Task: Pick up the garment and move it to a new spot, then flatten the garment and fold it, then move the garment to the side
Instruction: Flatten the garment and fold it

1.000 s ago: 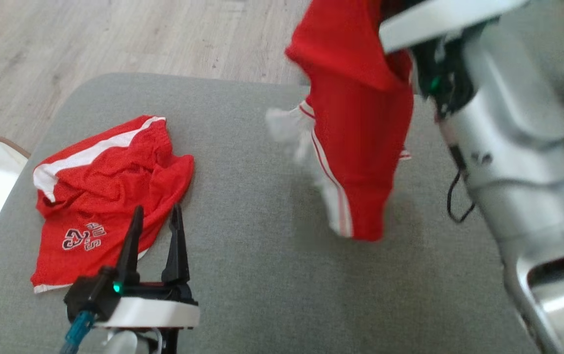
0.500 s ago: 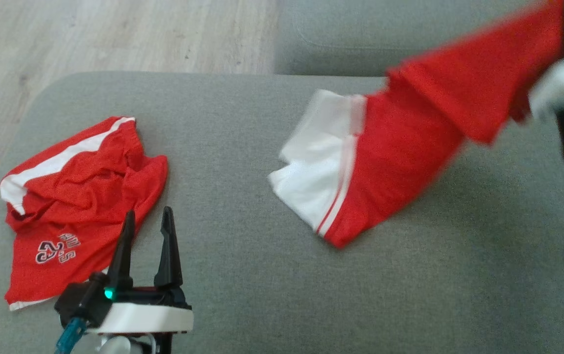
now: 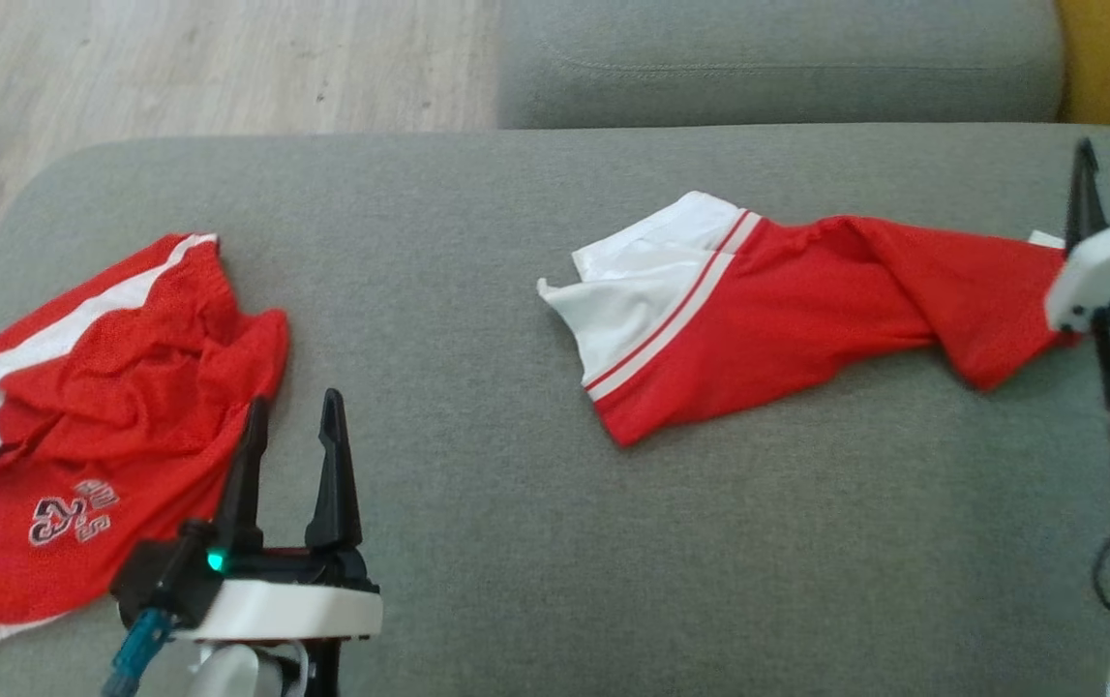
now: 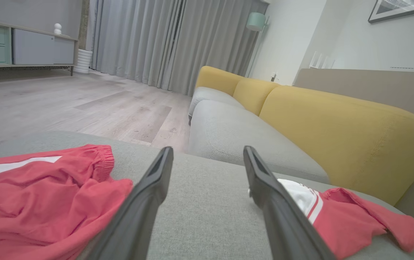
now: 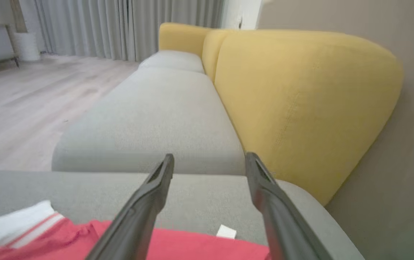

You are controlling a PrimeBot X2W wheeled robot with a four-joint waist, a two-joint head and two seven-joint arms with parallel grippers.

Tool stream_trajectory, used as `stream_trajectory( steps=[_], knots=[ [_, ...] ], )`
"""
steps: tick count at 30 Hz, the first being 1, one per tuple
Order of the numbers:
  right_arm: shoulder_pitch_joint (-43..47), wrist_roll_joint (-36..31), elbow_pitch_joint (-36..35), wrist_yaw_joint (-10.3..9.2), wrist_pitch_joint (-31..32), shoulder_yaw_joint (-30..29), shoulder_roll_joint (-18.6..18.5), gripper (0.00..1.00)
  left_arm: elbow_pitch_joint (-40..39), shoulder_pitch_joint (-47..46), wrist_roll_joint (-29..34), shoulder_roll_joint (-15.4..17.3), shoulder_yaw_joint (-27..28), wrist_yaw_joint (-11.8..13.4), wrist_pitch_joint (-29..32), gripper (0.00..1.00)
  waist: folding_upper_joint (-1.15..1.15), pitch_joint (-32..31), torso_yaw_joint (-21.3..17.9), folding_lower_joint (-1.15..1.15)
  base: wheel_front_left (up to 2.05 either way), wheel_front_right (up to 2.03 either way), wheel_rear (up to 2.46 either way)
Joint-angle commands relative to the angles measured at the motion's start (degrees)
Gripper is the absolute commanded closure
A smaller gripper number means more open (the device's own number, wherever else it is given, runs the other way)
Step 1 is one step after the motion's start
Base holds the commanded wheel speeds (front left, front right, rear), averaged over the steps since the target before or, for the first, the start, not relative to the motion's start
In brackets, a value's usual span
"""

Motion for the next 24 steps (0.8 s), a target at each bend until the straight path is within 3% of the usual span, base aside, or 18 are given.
stream_trajectory(
  steps=[1,5,9,17,24],
  knots=[
    [-1.4,-0.1,-3.0,-0.04,-1.6,0.8,1.1,0.00,-1.7,-2.5,-0.1,0.0,1.8,-0.1,-0.5,0.00,0.00,-0.5,-0.7,0.00,0.00,0.00,0.00],
    [1.3,2.0,-8.5,-0.04,-4.9,4.1,6.1,0.00,-2.4,-2.4,-0.4,0.0,2.2,-0.1,-0.5,0.00,0.00,-1.4,-2.4,0.00,0.00,0.00,0.00],
    [8.0,8.3,-16.9,-0.04,-6.0,9.3,9.1,0.00,-3.3,-2.1,-0.9,0.0,2.3,-0.2,-0.5,0.00,0.00,-2.2,-4.1,0.00,0.00,0.00,0.00],
    [29.2,19.7,-38.6,-0.04,-6.2,15.6,10.6,0.00,-3.3,-1.4,-2.1,0.0,1.7,0.1,-0.5,0.00,0.00,-1.6,-7.0,0.00,0.00,0.00,0.00],
    [33.9,22.2,-45.1,-0.04,-6.2,17.8,10.6,0.00,-1.1,-3.7,-1.9,0.0,0.8,0.0,-0.5,0.00,0.00,1.0,-9.8,0.00,0.00,0.00,0.00]
  ],
)
